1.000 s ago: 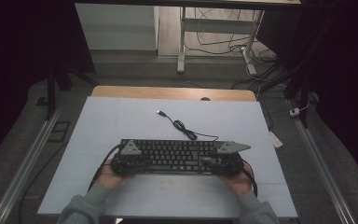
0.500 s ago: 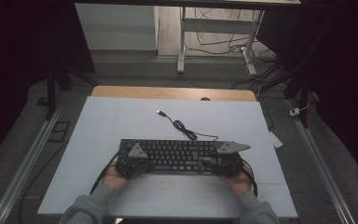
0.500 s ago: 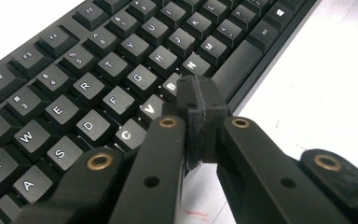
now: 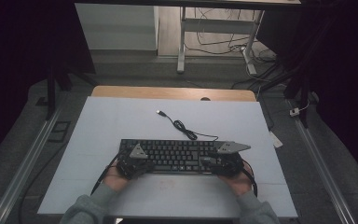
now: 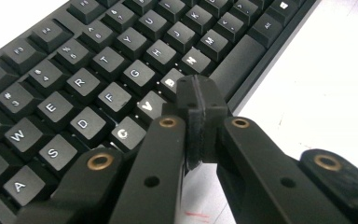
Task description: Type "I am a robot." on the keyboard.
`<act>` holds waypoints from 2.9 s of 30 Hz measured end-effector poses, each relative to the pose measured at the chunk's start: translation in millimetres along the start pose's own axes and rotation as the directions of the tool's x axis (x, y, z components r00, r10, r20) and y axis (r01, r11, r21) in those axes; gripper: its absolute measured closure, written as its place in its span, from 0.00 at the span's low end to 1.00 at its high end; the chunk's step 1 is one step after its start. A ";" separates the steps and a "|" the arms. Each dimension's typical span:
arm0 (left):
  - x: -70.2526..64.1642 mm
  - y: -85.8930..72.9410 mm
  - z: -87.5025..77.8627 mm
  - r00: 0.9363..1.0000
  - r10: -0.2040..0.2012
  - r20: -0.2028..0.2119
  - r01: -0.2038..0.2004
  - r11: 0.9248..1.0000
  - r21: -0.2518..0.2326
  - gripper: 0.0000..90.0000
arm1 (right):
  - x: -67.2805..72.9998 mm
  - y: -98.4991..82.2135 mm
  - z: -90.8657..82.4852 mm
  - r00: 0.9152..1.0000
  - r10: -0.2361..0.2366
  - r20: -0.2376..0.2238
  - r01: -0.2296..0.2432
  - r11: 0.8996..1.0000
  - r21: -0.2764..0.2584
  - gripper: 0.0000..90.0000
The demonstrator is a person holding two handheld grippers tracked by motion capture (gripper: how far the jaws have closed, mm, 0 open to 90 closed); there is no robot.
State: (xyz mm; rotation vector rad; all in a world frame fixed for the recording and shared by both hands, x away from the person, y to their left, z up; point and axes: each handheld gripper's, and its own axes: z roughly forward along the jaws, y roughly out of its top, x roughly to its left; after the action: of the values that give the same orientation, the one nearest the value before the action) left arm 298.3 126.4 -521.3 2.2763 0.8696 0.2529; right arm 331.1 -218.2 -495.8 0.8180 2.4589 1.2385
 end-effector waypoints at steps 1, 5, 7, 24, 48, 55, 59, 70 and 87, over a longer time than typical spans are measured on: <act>0.0 0.4 0.0 1.000 -0.001 0.000 0.001 1.000 0.002 0.99 | 0.0 0.0 0.0 1.000 0.000 0.000 0.000 1.000 0.000 0.59; 0.7 0.7 -2.5 1.000 0.003 -0.018 -0.003 1.000 0.002 0.99 | 0.0 0.1 -0.2 1.000 0.001 0.000 -0.001 1.000 -0.001 0.59; 1.7 0.9 -5.7 1.000 -0.003 -0.010 0.003 1.000 -0.018 0.99 | 0.0 0.2 -0.4 1.000 0.002 0.000 -0.002 1.000 -0.002 0.59; 25.7 -2.6 -46.1 0.985 -0.172 0.020 0.172 0.962 -0.212 0.55 | -0.4 0.1 -0.6 1.000 0.005 0.000 -0.005 1.000 -0.009 0.59; 34.0 -7.0 -51.7 0.982 -0.187 -0.024 0.179 0.964 -0.198 0.49 | -0.3 0.2 -0.6 1.000 0.003 0.000 -0.003 1.000 -0.006 0.58; 34.2 -6.9 -51.8 0.982 -0.187 -0.031 0.178 0.964 -0.198 0.49 | -0.3 0.1 -0.3 1.000 0.004 0.000 -0.004 1.000 -0.009 0.58; 34.9 -6.8 -51.7 0.982 -0.188 -0.035 0.177 0.964 -0.199 0.49 | -0.2 0.2 -0.4 1.000 0.002 0.000 -0.002 1.000 -0.006 0.58; 35.4 -3.6 -46.5 0.981 -0.184 -0.052 0.172 0.968 -0.185 0.50 | 0.2 0.3 0.5 1.000 0.000 -0.002 0.000 1.000 -0.005 0.58; 40.5 9.1 -18.4 0.984 -0.146 -0.106 0.134 0.984 -0.114 0.74 | 0.3 0.0 1.8 1.000 0.000 -0.002 0.000 1.000 -0.001 0.58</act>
State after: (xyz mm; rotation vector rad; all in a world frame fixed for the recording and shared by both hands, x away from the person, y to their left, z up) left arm 326.5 157.4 -503.8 2.1079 1.0457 0.3598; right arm 331.7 -216.8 -496.9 0.8167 2.4591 1.2412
